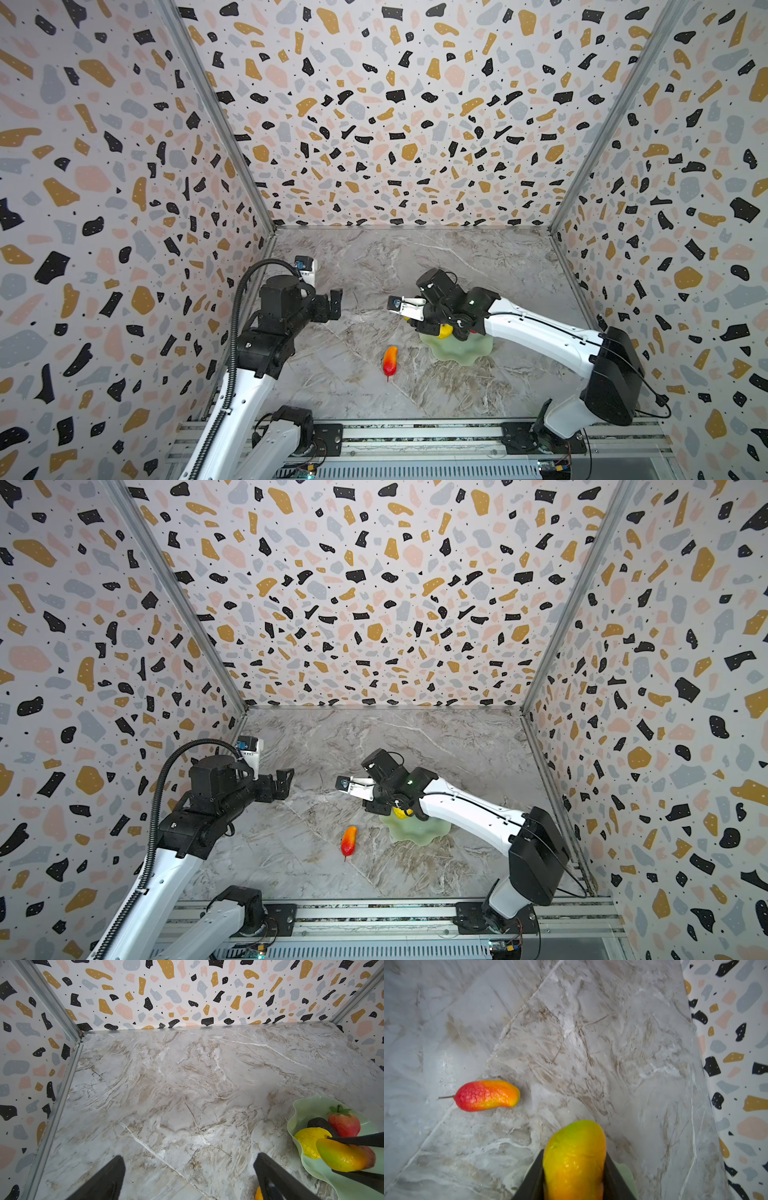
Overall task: Place and organize the fake fruits in the fruit bowl
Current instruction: 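Carry the mango over the bowl and release it beside the pear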
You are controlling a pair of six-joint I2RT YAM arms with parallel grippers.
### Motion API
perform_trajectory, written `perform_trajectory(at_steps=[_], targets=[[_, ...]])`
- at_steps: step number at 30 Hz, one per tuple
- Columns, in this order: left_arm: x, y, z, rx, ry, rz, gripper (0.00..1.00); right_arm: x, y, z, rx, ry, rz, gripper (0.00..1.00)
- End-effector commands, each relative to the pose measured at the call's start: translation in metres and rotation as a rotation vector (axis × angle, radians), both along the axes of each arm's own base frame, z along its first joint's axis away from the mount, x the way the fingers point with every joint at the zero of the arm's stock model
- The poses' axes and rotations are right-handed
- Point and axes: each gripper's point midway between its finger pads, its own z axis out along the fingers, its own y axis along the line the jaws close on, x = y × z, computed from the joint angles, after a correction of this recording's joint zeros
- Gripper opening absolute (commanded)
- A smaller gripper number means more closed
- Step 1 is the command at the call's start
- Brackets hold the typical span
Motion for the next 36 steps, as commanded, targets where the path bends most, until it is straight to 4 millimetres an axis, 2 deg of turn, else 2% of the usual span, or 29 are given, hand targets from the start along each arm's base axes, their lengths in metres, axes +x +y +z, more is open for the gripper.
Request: perform_trajectory(at_steps=[1, 5, 11, 15, 28, 31, 36], targets=[[0.001, -0.003, 0.009, -0.008, -0.041, -0.012, 1.00, -0.015, -0.032, -0.024, -0.068, 0.070, -0.076, 0.02], [0.000, -0.004, 0.008, -0.012, -0.038, -0.017, 1.00, -0.030, -0.050, -0.033, -0.048, 0.103, -0.112, 0.02], [0.000, -0.004, 0.007, -0.021, -0.032, -0.015, 1.00, -0.042, -0.061, -0.047, -0.047, 0.135, -0.122, 0.07], [0.000, -0.004, 0.007, -0.023, -0.031, -0.015, 1.00, -0.042, -0.062, -0.057, -0.069, 0.149, -0.126, 0.13], [-0.001, -0.003, 0.004, -0.014, -0.025, -0.011, 1.00, -0.039, -0.067, -0.073, -0.093, 0.180, -0.139, 0.18], [0.000, -0.003, 0.003, -0.015, -0.025, -0.011, 1.00, -0.039, -0.068, -0.075, -0.095, 0.184, -0.141, 0.22], [0.000, -0.003, 0.004, -0.013, -0.026, -0.012, 1.00, -0.038, -0.069, -0.078, -0.099, 0.188, -0.146, 0.34]])
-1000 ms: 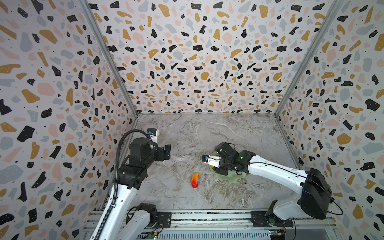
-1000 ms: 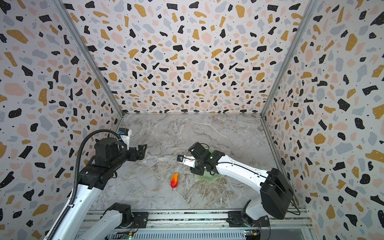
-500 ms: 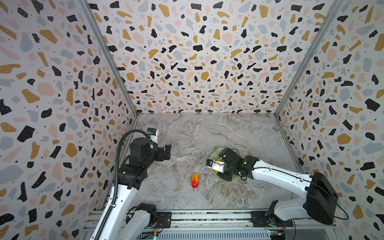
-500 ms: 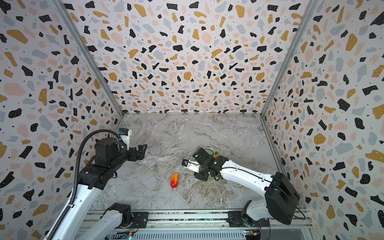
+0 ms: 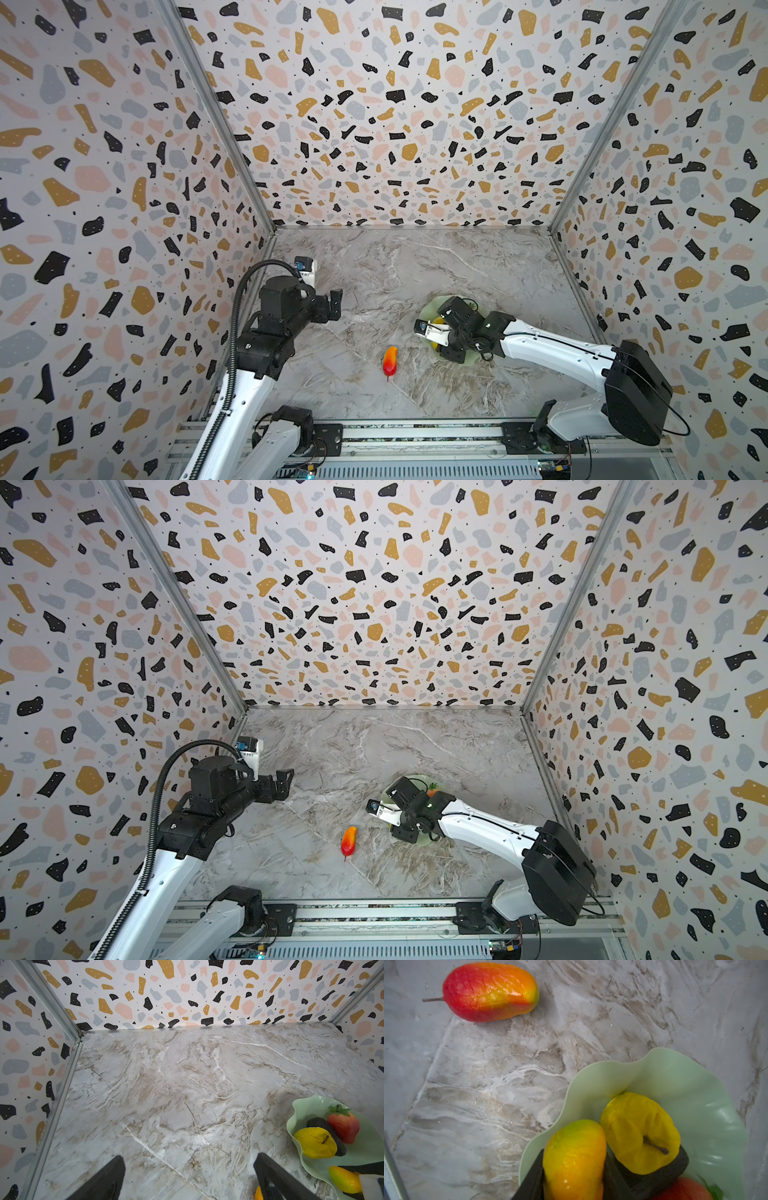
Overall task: Place and organize the fake fruits in the fruit bowl
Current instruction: 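Carry the mango over the bowl and release it beside the pear, then move the right gripper back to the remaining mango and lower onto it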
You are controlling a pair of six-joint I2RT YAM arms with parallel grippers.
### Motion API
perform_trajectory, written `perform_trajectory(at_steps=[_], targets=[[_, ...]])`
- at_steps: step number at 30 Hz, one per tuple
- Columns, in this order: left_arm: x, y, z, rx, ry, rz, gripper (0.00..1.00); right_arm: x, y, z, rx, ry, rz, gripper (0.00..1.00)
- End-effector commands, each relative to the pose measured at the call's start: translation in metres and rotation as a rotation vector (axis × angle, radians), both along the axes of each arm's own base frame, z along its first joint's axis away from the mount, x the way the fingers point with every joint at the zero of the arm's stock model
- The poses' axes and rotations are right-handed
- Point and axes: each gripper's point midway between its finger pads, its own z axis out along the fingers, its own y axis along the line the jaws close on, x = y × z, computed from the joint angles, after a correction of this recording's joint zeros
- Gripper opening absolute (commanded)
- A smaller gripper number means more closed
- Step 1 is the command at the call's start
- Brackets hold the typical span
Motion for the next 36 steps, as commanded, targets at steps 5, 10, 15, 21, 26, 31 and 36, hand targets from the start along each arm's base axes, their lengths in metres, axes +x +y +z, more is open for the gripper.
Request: perform_trajectory(at_steps=[5, 10, 15, 21, 26, 31, 36], targets=[[0.000, -0.003, 0.006, -0.010, -0.028, -0.012, 1.00, 0.003, 0.003, 0.009, 0.015, -0.001, -0.011, 0.44], [0.000, -0.002, 0.006, -0.007, -0.029, -0.010, 0.99, 0.007, 0.005, 0.023, 0.024, -0.027, -0.004, 0.54], [0.001, -0.003, 0.007, -0.008, -0.028, -0.013, 1.00, 0.010, 0.009, 0.037, 0.039, -0.055, 0.004, 0.61], [0.001, -0.003, 0.009, -0.008, -0.031, -0.010, 1.00, 0.004, 0.035, 0.057, 0.076, -0.098, 0.063, 0.79], [-0.001, -0.001, 0.009, -0.004, -0.030, -0.005, 1.00, -0.012, 0.081, 0.059, 0.133, -0.093, 0.121, 0.98], [-0.003, 0.000, 0.008, 0.000, -0.027, 0.000, 1.00, -0.016, 0.123, 0.052, 0.165, 0.001, -0.007, 0.99], [-0.005, 0.000, 0.009, -0.001, -0.031, -0.001, 1.00, -0.013, 0.140, 0.050, 0.219, 0.062, -0.221, 0.99]])
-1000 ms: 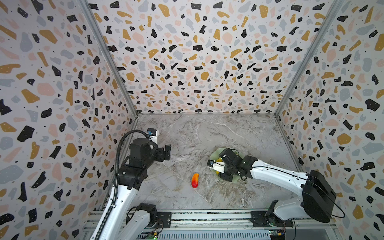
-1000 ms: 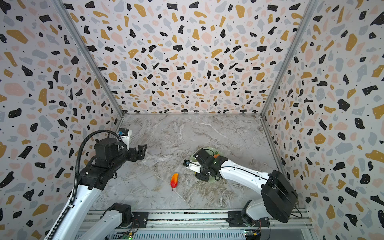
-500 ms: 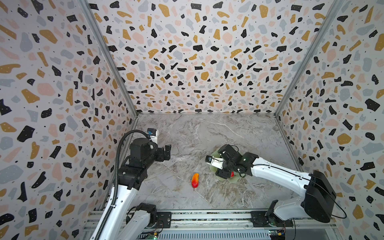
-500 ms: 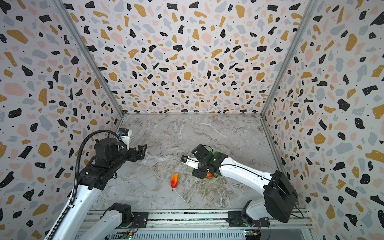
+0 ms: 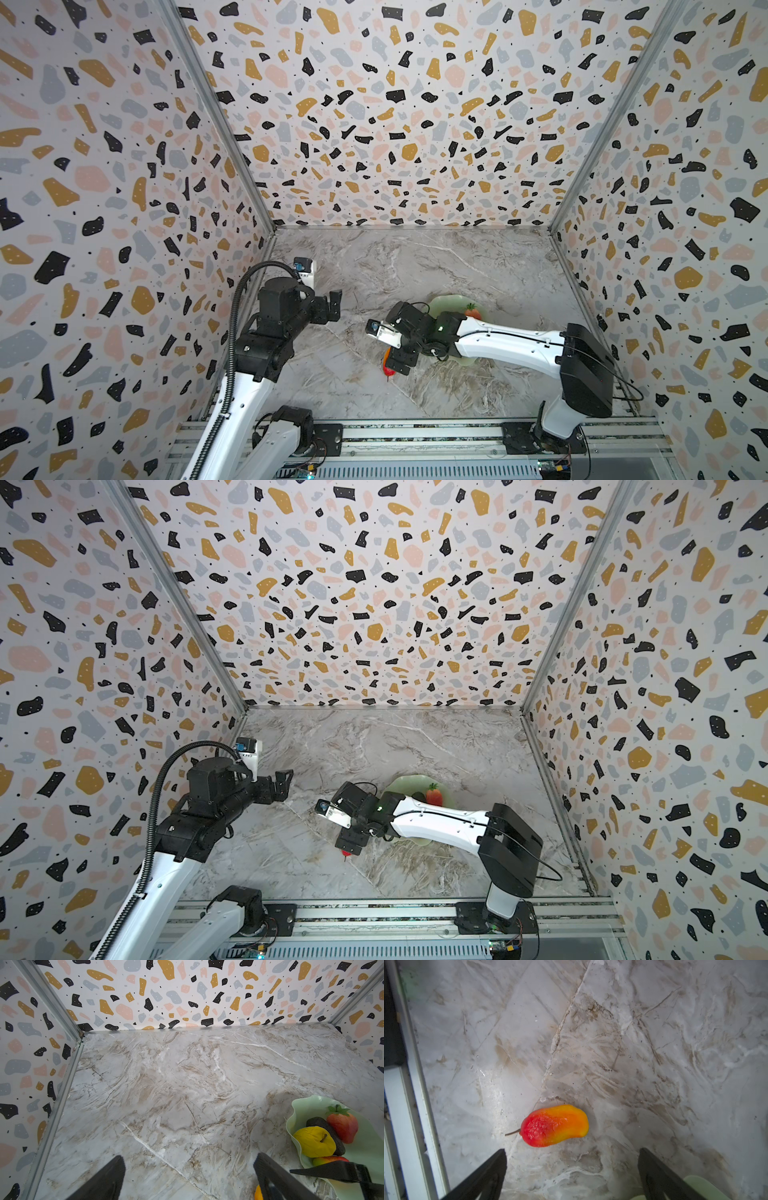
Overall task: Place and organize the fake fruits in the fruit bowl
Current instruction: 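Move the right gripper back to the remaining mango and lower onto it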
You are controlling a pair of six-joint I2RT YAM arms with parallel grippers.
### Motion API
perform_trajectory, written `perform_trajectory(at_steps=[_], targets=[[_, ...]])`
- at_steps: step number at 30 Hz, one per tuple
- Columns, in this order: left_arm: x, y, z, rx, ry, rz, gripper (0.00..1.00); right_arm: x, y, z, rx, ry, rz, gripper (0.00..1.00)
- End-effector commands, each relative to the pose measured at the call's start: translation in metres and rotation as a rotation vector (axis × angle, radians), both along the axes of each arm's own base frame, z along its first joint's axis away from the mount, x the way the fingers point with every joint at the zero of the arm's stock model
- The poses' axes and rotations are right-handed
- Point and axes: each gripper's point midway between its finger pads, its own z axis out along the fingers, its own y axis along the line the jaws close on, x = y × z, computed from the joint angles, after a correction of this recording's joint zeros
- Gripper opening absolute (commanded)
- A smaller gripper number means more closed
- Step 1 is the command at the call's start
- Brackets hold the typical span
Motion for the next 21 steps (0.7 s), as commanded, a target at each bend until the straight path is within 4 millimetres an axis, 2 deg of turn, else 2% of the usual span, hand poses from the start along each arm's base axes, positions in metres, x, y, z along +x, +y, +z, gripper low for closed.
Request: perform_trajectory(at_steps=[1, 6, 12, 21], targets=[[-0.002, 0.000, 0.006, 0.002, -0.023, -0.003, 1.00, 0.006, 0.008, 0.021, 0.103, 0.057, -0.221, 0.99], [-0.002, 0.000, 0.008, 0.001, -0.033, -0.005, 1.00, 0.003, 0.006, 0.010, 0.121, 0.120, -0.368, 0.99], [-0.003, -0.001, 0.009, -0.003, -0.041, -0.008, 1.00, -0.007, 0.010, -0.012, 0.135, 0.197, -0.430, 1.00], [-0.003, -0.002, 0.009, -0.007, -0.041, -0.012, 0.99, -0.022, 0.024, -0.051, 0.089, 0.288, -0.432, 0.81]])
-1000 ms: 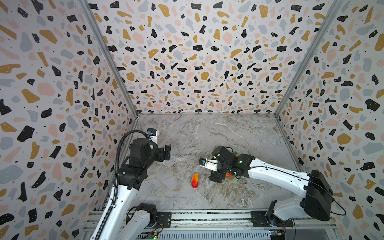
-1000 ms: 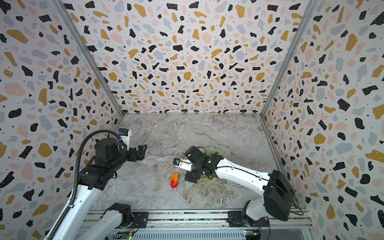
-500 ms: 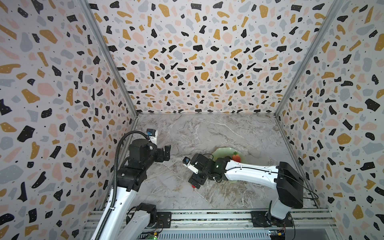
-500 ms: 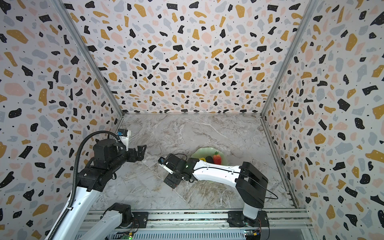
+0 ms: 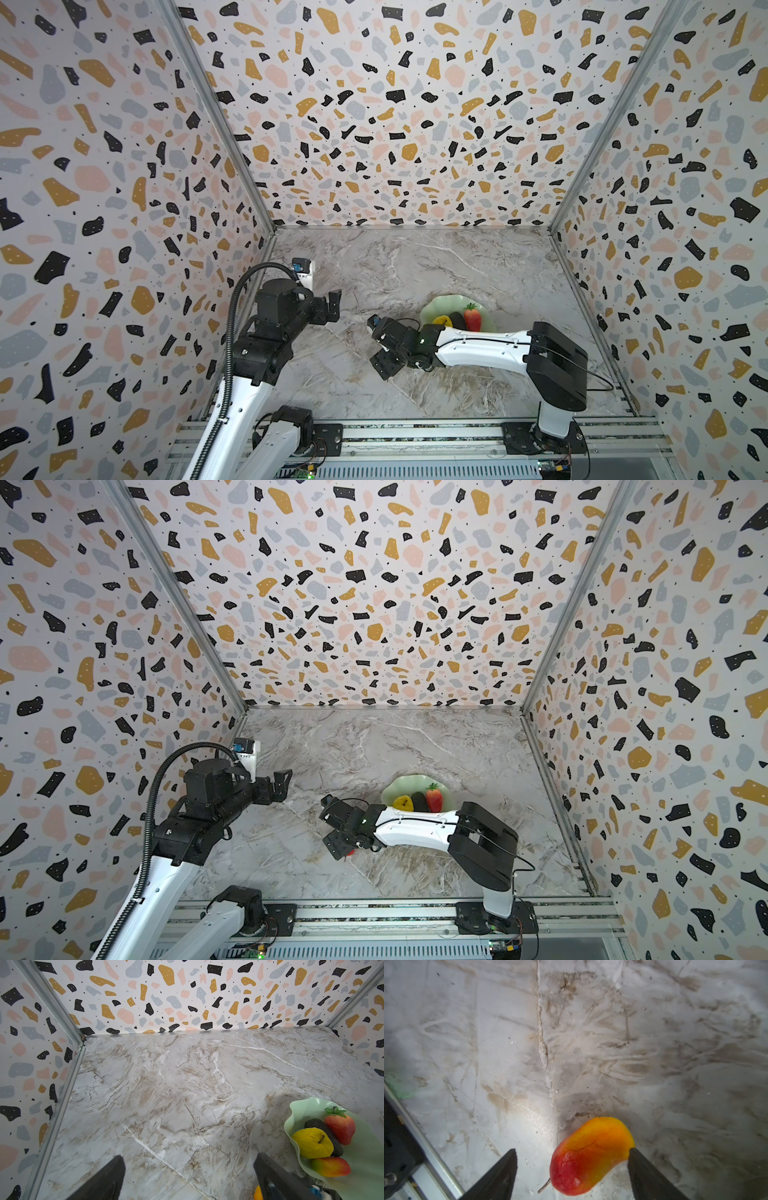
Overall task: Place and organize the fake fruits in the fruit bowl
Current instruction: 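Move the right gripper back to the remaining mango and lower onto it, then close the right gripper on the mango and lift it, then carry the mango into the bowl and open the right gripper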
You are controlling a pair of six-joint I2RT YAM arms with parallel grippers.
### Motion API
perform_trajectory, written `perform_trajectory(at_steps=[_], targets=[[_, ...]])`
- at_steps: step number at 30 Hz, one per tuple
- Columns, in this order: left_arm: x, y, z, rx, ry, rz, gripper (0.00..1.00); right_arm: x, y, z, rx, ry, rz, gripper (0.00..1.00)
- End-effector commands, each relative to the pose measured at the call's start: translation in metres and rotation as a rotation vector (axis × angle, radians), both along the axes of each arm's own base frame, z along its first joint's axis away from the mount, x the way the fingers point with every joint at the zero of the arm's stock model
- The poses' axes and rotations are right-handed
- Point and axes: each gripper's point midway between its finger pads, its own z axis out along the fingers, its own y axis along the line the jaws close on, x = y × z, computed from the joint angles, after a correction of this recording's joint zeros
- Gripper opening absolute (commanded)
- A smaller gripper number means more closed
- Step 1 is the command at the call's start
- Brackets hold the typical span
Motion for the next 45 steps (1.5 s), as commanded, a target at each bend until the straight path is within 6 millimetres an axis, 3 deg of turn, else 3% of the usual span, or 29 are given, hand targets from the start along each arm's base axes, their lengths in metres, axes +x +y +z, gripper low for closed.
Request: perform_trajectory(at_steps=[1, 8, 16, 20, 24, 28, 31, 34, 37, 39, 45], targets=[[0.000, -0.002, 0.006, -0.004, -0.026, -0.011, 1.00, -0.007, 0.003, -0.002, 0.014, 0.032, -0.021, 0.80], [-0.001, -0.002, 0.006, -0.003, -0.027, -0.008, 1.00, -0.007, -0.007, -0.011, -0.008, 0.022, -0.048, 0.77], [-0.001, -0.001, 0.006, -0.003, -0.026, -0.008, 1.00, -0.009, -0.003, -0.012, 0.008, 0.022, -0.022, 0.52], [0.000, -0.002, 0.004, -0.004, -0.026, -0.007, 1.00, -0.003, -0.003, 0.010, 0.025, -0.035, 0.006, 0.41], [0.002, -0.004, 0.006, -0.012, -0.032, -0.014, 1.00, 0.009, -0.016, 0.047, 0.044, -0.109, 0.023, 0.33], [0.003, -0.007, 0.013, -0.031, -0.055, -0.029, 1.00, 0.026, -0.056, 0.086, 0.046, -0.182, -0.028, 0.30], [0.002, -0.011, 0.017, -0.047, -0.071, -0.049, 1.00, 0.031, -0.105, 0.111, 0.005, -0.225, -0.121, 0.29], [0.004, -0.016, 0.017, -0.065, -0.080, -0.068, 1.00, 0.026, -0.162, 0.124, -0.020, -0.205, -0.263, 0.28], [0.006, -0.020, 0.015, -0.074, -0.079, -0.089, 1.00, 0.014, -0.207, 0.124, -0.008, -0.152, -0.408, 0.26], [0.008, -0.021, 0.014, -0.073, -0.081, -0.095, 1.00, 0.004, -0.226, 0.120, 0.015, -0.122, -0.480, 0.25], [0.014, -0.028, 0.011, -0.082, -0.081, -0.127, 1.00, -0.006, -0.245, 0.091, 0.064, -0.059, -0.606, 0.23]])
